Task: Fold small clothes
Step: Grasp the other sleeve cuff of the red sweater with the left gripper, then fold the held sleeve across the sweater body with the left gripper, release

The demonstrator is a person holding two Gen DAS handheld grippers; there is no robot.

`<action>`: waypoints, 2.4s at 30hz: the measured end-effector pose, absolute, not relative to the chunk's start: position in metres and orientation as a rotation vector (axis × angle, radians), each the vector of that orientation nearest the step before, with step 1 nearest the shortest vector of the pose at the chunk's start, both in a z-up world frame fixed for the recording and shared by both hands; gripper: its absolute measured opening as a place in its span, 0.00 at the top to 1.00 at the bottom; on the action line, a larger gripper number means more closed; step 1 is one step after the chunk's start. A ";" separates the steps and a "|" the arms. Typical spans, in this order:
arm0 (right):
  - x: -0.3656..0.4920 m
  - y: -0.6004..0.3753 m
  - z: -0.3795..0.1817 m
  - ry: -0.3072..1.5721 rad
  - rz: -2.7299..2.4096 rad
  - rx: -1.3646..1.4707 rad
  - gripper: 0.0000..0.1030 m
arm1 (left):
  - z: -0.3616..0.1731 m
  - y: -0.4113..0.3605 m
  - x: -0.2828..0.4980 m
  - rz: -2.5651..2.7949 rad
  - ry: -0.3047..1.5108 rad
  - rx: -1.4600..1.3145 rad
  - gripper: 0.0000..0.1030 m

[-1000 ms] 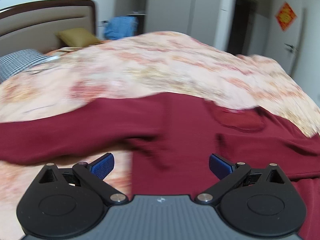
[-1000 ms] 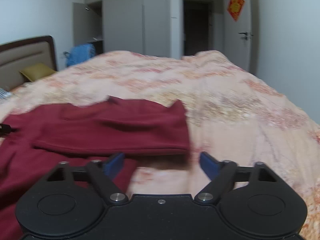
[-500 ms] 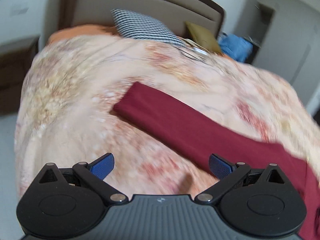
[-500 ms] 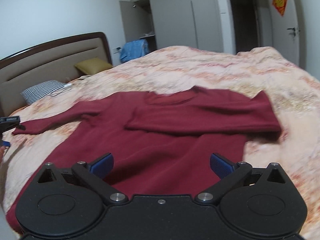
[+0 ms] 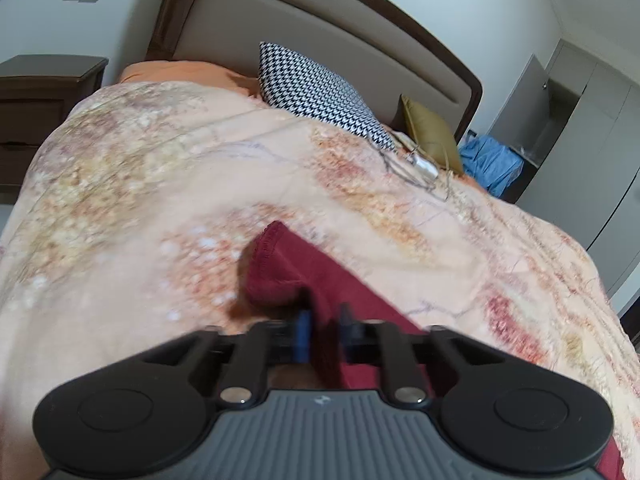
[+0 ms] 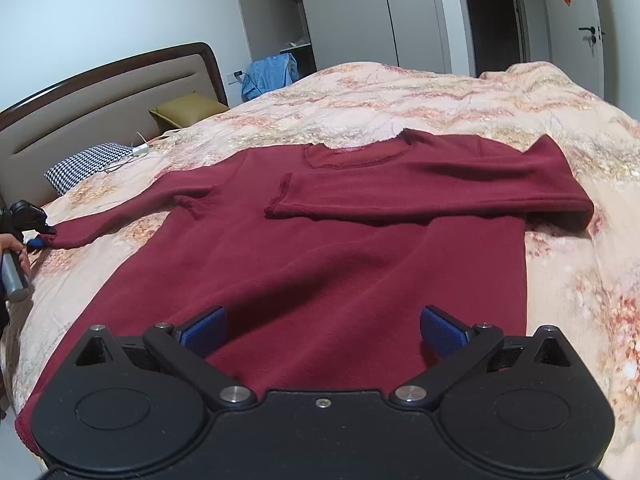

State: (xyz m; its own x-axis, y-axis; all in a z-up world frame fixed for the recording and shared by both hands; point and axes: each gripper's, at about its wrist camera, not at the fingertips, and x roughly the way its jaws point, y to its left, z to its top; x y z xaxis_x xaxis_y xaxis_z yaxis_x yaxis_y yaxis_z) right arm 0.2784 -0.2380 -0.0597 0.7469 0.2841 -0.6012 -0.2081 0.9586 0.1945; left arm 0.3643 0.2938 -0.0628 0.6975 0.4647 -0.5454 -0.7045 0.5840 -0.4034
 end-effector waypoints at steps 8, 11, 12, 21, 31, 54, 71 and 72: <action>0.280 -0.254 -0.059 0.651 0.257 0.151 0.01 | 0.007 0.225 0.392 0.505 0.262 -0.314 0.95; 0.281 -0.260 -0.058 0.642 0.253 0.169 0.01 | 0.037 0.178 0.403 0.379 0.209 -0.199 0.95; 0.280 -0.262 -0.057 0.639 0.252 0.174 0.01 | 0.046 0.161 0.407 0.337 0.194 -0.170 0.95; 0.274 -0.288 -0.052 0.618 0.203 0.185 0.01 | 0.058 0.000 0.440 -0.016 0.163 -0.025 0.95; 0.265 -0.322 -0.058 0.642 0.124 0.184 0.01 | -0.041 -0.126 0.458 -0.243 0.400 0.017 0.95; 0.301 -0.313 -0.063 0.620 0.171 0.283 0.03 | -0.032 -0.045 0.426 -0.238 0.604 -0.016 0.10; 0.437 -0.243 -0.084 0.665 0.252 0.157 0.62 | -0.077 0.070 0.411 0.098 0.651 0.112 0.05; 0.440 -0.240 -0.084 0.663 0.250 0.147 0.80 | -0.078 0.070 0.412 0.095 0.646 0.111 0.05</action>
